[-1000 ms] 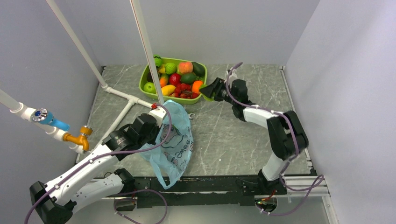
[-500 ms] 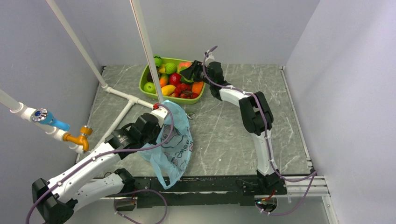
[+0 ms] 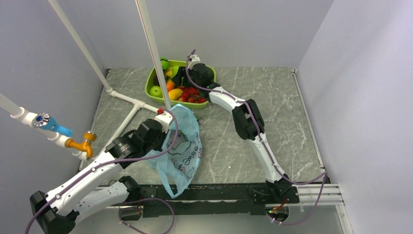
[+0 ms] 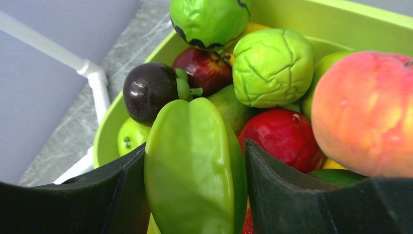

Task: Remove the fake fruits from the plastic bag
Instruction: Place the fake fruit in the bin.

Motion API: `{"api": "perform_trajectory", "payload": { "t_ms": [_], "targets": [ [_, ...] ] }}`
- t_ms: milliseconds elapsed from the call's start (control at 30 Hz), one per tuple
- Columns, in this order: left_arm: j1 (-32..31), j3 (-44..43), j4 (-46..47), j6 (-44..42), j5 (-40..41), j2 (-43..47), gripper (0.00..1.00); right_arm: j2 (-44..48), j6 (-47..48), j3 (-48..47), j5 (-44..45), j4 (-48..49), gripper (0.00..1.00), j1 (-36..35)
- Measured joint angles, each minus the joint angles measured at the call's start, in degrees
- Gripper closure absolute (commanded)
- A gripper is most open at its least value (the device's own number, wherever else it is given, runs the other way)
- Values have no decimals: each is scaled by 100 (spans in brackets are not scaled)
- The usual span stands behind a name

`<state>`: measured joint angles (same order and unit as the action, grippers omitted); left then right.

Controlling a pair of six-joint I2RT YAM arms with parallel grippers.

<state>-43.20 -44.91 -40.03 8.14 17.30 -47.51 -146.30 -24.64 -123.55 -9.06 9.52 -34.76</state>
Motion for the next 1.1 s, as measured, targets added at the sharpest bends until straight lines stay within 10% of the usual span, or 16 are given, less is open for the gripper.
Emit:
{"api": "perform_trajectory", "payload": {
  "t_ms": [333,767,1100],
  "targets": [
    [0,0,4,0,-52,61,100,-216,656,-315,444,-365,67,-173],
    [0,0,2,4,-50,70,100,-219,994,-411,568,-540,2,-297],
    [0,0,-2,7,-46,118,100,160,1152,-273,732,-1178,1,-291]
  ]
}}
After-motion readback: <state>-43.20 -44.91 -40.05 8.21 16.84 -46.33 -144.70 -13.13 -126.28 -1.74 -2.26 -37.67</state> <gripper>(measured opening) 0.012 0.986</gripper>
